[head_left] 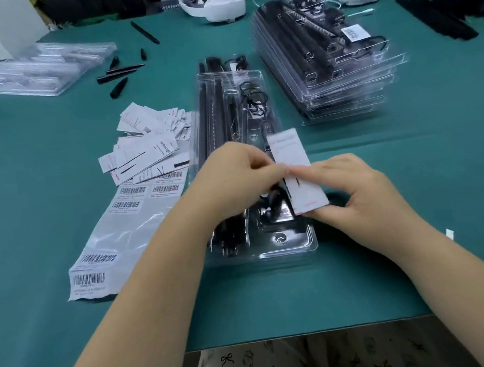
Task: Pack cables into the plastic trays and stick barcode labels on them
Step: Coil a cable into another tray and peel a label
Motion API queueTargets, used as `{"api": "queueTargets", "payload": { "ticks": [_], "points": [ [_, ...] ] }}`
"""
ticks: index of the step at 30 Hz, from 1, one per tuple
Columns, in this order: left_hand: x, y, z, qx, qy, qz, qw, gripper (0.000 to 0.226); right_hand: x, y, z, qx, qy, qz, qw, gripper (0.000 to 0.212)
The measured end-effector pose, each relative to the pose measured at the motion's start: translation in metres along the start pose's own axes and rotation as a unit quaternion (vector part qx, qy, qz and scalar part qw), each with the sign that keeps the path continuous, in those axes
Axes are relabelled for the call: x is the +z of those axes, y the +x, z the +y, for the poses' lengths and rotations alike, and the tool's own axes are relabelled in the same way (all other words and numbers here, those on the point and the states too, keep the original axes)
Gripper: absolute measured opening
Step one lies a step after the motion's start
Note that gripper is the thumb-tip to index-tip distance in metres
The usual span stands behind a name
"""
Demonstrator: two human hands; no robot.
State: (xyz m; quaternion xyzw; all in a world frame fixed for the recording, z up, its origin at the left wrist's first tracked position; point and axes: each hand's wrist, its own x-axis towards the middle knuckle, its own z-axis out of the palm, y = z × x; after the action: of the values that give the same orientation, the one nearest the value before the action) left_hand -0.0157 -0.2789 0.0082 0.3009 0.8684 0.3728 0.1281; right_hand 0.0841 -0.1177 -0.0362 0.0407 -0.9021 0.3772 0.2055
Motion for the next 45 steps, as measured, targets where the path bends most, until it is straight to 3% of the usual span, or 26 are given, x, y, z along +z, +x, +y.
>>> {"api": "queueTargets", "payload": {
  "ticks": [4,8,12,18,22,30,34,40,45],
  "points": [
    [0.002,-0.006,0.002,0.08,0.238,-0.128,0.959,0.06,-0.004,0.003,0.006,0.14,0.076,0.07,0.985,0.029],
    [0.011,-0.01,0.003,0.115,0.354,-0.121,0.92,0.074,-0.008,0.005,0.005,0.196,0.171,0.121,0.958,0.015],
    [0.013,-0.013,-0.002,0.15,0.344,-0.099,0.922,0.065,-0.01,0.005,0.002,0.201,0.228,0.102,0.947,0.017],
    [0.016,-0.032,-0.01,0.309,0.275,0.024,0.91,0.042,-0.017,0.0,0.002,0.195,0.186,0.06,0.961,0.018],
    [0.02,-0.034,-0.013,0.363,0.281,0.02,0.888,0.033,-0.02,0.0,0.003,0.206,0.176,0.043,0.962,0.033],
    [0.014,-0.038,-0.012,0.344,0.208,-0.018,0.915,0.031,-0.032,0.0,-0.001,0.183,0.259,0.0,0.948,0.046],
    [0.014,-0.038,-0.012,0.346,0.211,-0.019,0.914,0.031,-0.034,0.0,-0.001,0.163,0.298,0.039,0.94,0.041],
    [0.014,-0.038,-0.014,0.352,0.213,-0.015,0.911,0.032,-0.024,0.001,-0.004,0.179,0.266,-0.042,0.946,0.045],
    [0.015,-0.038,-0.014,0.352,0.218,-0.006,0.91,0.031,-0.029,0.003,0.005,0.223,0.29,0.08,0.927,0.046]
  ]
}}
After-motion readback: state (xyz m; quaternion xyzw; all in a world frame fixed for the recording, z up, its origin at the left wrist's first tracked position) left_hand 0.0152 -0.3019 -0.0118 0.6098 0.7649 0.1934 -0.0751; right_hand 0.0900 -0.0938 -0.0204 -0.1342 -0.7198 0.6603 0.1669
